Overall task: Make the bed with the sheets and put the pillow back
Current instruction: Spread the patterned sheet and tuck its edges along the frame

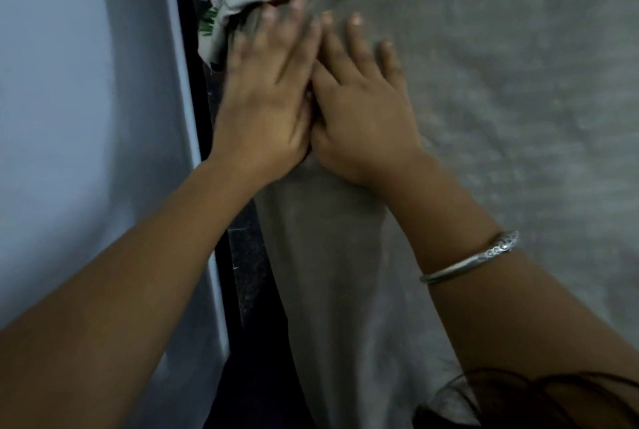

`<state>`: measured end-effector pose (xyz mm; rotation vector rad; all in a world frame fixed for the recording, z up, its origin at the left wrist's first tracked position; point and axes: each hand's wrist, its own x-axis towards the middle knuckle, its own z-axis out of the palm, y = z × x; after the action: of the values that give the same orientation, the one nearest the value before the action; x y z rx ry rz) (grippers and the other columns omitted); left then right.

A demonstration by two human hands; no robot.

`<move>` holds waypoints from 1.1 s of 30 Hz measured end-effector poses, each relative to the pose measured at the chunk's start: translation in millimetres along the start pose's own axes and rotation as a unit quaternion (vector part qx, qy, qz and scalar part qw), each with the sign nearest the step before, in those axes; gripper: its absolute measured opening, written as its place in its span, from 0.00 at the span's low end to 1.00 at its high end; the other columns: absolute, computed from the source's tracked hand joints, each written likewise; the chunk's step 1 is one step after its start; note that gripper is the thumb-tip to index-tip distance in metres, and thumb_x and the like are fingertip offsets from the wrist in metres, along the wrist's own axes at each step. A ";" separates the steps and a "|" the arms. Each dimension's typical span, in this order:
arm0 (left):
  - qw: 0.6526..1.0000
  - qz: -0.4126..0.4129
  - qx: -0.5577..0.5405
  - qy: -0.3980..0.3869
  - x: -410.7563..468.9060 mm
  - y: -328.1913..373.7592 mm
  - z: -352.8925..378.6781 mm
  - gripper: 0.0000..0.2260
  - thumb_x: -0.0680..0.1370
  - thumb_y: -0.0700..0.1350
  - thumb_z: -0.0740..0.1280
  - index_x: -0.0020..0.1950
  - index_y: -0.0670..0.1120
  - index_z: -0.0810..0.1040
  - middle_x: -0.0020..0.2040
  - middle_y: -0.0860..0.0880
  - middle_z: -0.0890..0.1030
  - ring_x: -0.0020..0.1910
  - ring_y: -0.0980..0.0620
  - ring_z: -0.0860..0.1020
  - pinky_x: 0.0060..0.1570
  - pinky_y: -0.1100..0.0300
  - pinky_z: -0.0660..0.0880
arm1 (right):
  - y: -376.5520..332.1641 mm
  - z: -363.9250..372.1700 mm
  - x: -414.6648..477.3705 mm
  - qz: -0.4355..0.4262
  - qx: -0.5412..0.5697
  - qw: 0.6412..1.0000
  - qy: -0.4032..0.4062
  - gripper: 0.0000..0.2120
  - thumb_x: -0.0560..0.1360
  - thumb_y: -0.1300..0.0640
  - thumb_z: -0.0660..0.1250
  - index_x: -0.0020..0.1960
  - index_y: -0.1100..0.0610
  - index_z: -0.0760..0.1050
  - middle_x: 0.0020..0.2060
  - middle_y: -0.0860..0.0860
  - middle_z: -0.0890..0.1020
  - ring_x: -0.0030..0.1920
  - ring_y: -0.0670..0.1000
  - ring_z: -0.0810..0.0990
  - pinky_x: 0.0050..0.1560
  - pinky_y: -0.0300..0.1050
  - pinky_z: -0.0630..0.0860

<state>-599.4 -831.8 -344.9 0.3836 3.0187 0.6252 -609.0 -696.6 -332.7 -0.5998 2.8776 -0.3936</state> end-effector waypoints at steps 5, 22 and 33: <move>0.995 0.005 0.095 0.037 17.0 31.9 -6.1 0.27 0.79 0.52 0.53 0.74 0.39 0.61 0.72 0.40 0.65 0.73 0.40 0.62 0.71 0.39 0.52 | 23.3 -8.1 -21.0 0.064 0.173 0.972 0.146 0.25 0.73 0.58 0.60 0.68 0.66 0.69 0.70 0.65 0.66 0.72 0.65 0.61 0.72 0.56 0.60; 0.963 0.201 0.115 -0.138 57.4 241.1 86.4 0.34 0.75 0.60 0.44 0.76 0.43 0.57 0.77 0.43 0.54 0.75 0.37 0.52 0.68 0.32 0.45 | 181.0 -43.3 -172.8 0.362 0.042 0.927 0.085 0.30 0.75 0.51 0.50 0.76 0.54 0.56 0.76 0.58 0.53 0.76 0.60 0.48 0.73 0.56 0.44; 0.919 0.332 0.134 -0.167 32.2 362.6 138.9 0.33 0.77 0.61 0.45 0.77 0.45 0.51 0.78 0.42 0.48 0.76 0.38 0.46 0.69 0.34 0.42 | 231.2 -44.6 -289.0 0.515 0.040 0.849 0.109 0.29 0.74 0.50 0.50 0.76 0.49 0.56 0.77 0.53 0.54 0.76 0.60 0.48 0.72 0.63 0.43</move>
<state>-534.5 -447.9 -328.6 1.3984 2.5970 0.1194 -442.6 -363.2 -323.9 1.0522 2.8364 -0.3893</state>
